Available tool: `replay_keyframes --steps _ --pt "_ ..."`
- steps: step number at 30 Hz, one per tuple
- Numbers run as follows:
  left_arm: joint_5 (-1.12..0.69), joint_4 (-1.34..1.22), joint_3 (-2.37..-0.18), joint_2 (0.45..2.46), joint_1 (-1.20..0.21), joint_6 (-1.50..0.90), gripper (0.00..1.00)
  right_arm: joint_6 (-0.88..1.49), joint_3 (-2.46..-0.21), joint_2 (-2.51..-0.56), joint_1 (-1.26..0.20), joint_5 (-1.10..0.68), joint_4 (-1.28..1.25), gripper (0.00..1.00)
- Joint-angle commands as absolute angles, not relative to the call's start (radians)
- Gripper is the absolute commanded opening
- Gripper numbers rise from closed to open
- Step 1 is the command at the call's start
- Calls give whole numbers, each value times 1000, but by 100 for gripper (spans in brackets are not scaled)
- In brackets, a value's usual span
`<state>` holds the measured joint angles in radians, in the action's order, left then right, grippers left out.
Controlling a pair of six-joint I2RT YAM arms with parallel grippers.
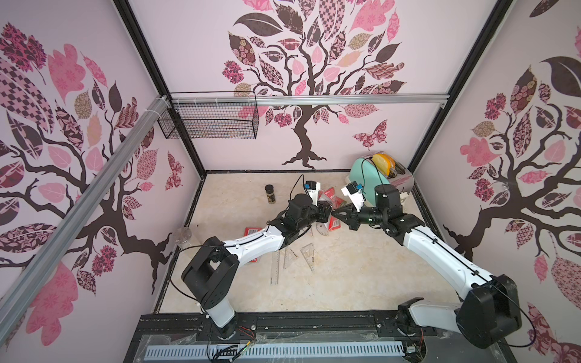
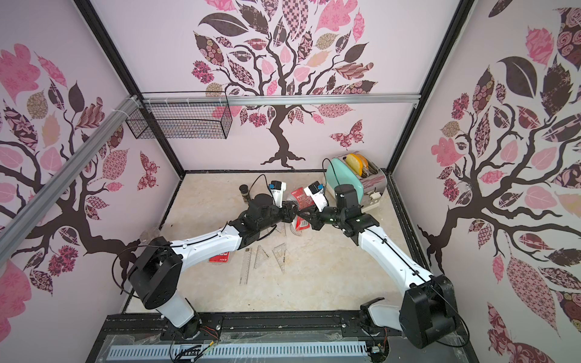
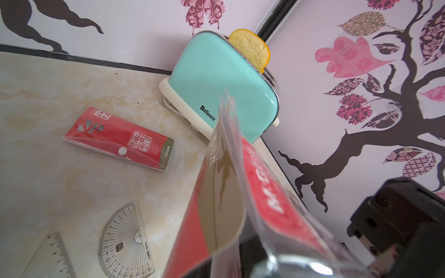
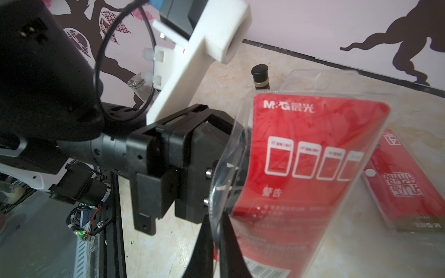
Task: Open the ruler set and take out the ruler
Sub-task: Take out the ruler from the ruler set bag.
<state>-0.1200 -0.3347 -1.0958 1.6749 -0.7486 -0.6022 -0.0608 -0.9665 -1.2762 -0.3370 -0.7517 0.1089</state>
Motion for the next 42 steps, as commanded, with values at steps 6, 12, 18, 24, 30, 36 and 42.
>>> replay_keyframes --steps 6,12,18,24,30,36,42 --pt "-242 -500 -1085 1718 -735 -628 18 -81 -998 -1268 -336 -847 126 0" --pt "-279 -360 -1141 1733 -738 -577 17 -106 -1003 -1249 -336 -820 154 0" --pt "-321 -169 -1184 1729 -743 -512 19 -118 -1005 -1244 -336 -764 169 0" --pt "-379 -30 -1222 1754 -741 -504 21 -126 -1003 -1241 -336 -747 166 0" --pt "-433 -124 -1218 1794 -731 -590 16 -135 -996 -1239 -336 -767 164 0" --pt "-445 -256 -1198 1790 -706 -685 8 -142 -989 -1237 -336 -777 166 0" --pt "-406 -266 -1175 1753 -694 -691 0 -143 -983 -1232 -336 -772 162 0"
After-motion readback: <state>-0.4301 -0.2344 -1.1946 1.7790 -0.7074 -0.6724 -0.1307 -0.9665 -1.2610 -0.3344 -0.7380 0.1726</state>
